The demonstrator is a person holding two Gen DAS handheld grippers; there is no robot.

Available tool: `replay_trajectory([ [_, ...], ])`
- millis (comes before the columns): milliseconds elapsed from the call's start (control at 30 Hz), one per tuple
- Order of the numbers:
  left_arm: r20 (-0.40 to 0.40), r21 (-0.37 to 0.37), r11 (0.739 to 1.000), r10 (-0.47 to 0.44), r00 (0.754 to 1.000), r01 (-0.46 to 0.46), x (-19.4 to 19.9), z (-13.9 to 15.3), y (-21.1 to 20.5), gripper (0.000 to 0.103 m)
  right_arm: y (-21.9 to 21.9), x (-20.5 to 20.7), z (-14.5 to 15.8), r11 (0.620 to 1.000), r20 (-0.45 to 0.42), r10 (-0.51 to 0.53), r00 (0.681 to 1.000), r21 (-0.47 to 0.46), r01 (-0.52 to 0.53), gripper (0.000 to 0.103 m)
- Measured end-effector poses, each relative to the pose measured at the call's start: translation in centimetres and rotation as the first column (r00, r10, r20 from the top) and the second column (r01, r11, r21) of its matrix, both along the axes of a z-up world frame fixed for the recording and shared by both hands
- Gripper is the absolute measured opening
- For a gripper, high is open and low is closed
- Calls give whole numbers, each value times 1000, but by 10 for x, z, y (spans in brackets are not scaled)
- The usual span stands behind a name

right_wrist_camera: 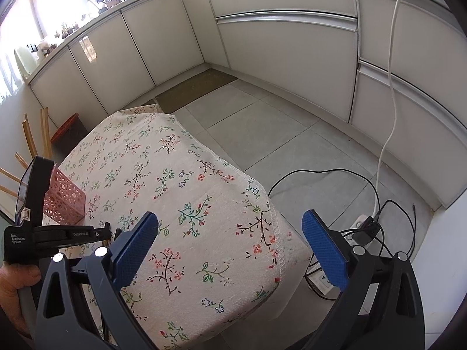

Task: Organize utensils
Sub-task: 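Lower the left gripper to the black chopsticks and grasp one, then carry the black chopstick over the pink cup and lower it in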

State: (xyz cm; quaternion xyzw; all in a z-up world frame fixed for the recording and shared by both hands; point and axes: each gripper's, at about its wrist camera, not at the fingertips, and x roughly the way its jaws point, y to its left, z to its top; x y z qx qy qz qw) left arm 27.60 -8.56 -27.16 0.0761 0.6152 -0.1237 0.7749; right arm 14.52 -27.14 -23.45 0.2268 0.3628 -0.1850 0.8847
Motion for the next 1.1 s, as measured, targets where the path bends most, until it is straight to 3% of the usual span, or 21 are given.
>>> replay_trajectory([
  [333, -1, -55, 998, -29, 1000, 29, -13, 8, 23, 6, -1, 3, -4, 1000, -7, -10, 1000, 19, 10, 96],
  [700, 49, -137, 990, -18, 999, 25, -37, 56, 66, 6, 12, 13, -11, 999, -19, 19, 1000, 38, -18, 96],
  [900, 155, -202, 978, -13, 988, 44, -62, 102, 89, 6, 27, 22, -11, 998, -29, 68, 997, 20, -68, 96],
  [1100, 284, -239, 969, 10, 959, 61, -85, 138, 98, 6, 74, 53, -5, 980, -96, 194, 976, -13, -196, 96],
])
